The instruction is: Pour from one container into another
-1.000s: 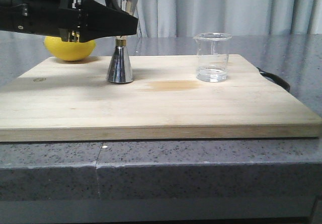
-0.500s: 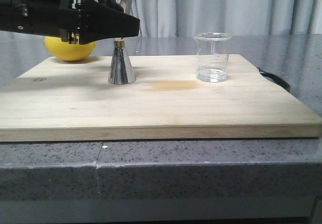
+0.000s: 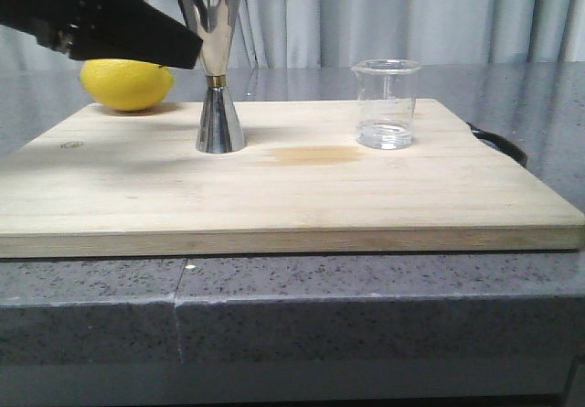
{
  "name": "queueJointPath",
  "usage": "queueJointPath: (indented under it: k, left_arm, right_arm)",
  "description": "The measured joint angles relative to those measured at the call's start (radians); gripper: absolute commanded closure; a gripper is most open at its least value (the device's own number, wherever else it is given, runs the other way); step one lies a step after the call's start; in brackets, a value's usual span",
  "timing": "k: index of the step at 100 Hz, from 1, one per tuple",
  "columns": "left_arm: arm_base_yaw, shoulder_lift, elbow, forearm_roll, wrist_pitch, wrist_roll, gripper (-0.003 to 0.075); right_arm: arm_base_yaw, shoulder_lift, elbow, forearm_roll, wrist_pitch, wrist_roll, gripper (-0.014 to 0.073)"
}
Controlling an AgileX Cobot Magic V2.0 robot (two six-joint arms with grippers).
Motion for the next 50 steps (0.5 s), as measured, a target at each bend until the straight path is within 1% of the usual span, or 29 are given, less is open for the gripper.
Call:
queueJointPath:
  k: [13, 20, 25, 27, 37, 50]
  left_arm:
    - [0.002, -0.119, 0.0, 0.217, -0.067, -0.204, 0.0165]
    - [0.004, -0.194, 0.0, 0.352, -0.084, -0.344, 0.0165]
    - [0.004, -0.249, 0.0, 0.452, -0.086, -0.473, 0.0165]
    - [0.004, -0.274, 0.0, 0.493, -0.086, -0.508, 0.0165]
    - [0.004, -0.389, 0.0, 0.686, -0.083, -0.791, 0.0165]
    - [0.004, -0.532, 0.0, 0.929, -0.061, -1.115, 0.0165]
  right_arm:
    - [-0.095, 0.0, -0.07, -0.028, 0.202, 0.055, 0.0064]
    - [-0.145, -0.001, -0.096, -0.056, 0.289, 0.096, 0.0064]
    - [-0.181, -0.004, -0.109, -0.081, 0.337, 0.128, 0.0064]
    - [-0.188, -0.004, -0.109, -0.092, 0.352, 0.141, 0.0064]
    - [-0.228, -0.006, -0.115, -0.143, 0.413, 0.191, 0.0066]
    - [-0.239, -0.022, -0.115, -0.195, 0.454, 0.231, 0.0066]
